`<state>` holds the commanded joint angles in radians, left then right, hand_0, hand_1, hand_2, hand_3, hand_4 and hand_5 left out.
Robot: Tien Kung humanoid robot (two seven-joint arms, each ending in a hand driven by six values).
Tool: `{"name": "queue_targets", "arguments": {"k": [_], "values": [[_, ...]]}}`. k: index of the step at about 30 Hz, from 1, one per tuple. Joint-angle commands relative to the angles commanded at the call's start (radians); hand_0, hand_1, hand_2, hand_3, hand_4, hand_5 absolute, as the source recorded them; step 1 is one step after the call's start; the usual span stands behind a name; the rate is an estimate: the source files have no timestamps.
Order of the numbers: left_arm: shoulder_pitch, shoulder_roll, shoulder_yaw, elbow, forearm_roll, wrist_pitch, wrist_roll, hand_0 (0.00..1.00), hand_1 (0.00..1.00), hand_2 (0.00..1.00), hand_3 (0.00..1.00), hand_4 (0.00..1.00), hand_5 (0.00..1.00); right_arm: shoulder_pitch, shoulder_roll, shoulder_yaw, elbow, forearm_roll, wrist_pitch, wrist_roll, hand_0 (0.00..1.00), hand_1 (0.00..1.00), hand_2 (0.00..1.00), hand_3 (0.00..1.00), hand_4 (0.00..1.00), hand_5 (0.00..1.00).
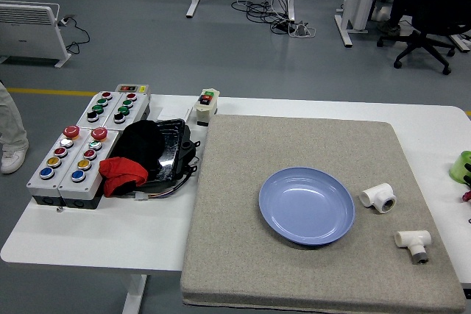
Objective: Pick pipe place plate twice
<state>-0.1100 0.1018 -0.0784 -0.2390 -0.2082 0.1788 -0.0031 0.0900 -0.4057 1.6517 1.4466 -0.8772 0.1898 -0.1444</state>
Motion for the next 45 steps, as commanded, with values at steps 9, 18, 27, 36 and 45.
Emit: {"name": "queue_targets", "arguments": {"k": [9, 18, 27, 36, 45], "values": [[0.0, 0.0, -0.001, 0.0, -0.001, 0.0, 0.001, 0.625, 0.573, 0.577, 0.595, 0.283, 0.998, -0.006, -0.123, -0.066, 0.07, -0.325, 0.302, 0.102, 0.998, 0.944, 0.998, 0.958, 0.612, 0.002], [0.002, 0.0, -0.001, 0.0, -0.006, 0.0, 0.003, 0.625, 0.573, 0.577, 0.595, 0.283, 0.998, 0.034, -0.162, -0.199, 0.116, -0.71, 0.346, 0.101, 0.998, 0.949, 0.998, 0.981, 0.678, 0.002], [0.002, -0.001, -0.001, 0.0, -0.006, 0.001, 0.002, 0.625, 0.57, 0.576, 0.594, 0.281, 0.998, 0.09, -0.148, -0.274, 0.071, -1.08, 0.3, 0.1, 0.998, 0.965, 0.998, 0.998, 0.721, 0.002], [0.001, -0.001, -0.003, 0.0, -0.002, 0.001, 0.003, 0.625, 0.569, 0.575, 0.594, 0.281, 0.998, 0.117, -0.136, -0.315, 0.024, -1.285, 0.294, 0.101, 0.998, 0.968, 0.998, 0.998, 0.741, 0.002], [0.0, -0.002, -0.007, 0.0, 0.001, 0.001, 0.006, 0.625, 0.571, 0.575, 0.594, 0.281, 0.998, 0.123, -0.122, -0.314, 0.033, -1.263, 0.295, 0.1, 0.998, 0.971, 0.998, 0.998, 0.748, 0.002]]}}
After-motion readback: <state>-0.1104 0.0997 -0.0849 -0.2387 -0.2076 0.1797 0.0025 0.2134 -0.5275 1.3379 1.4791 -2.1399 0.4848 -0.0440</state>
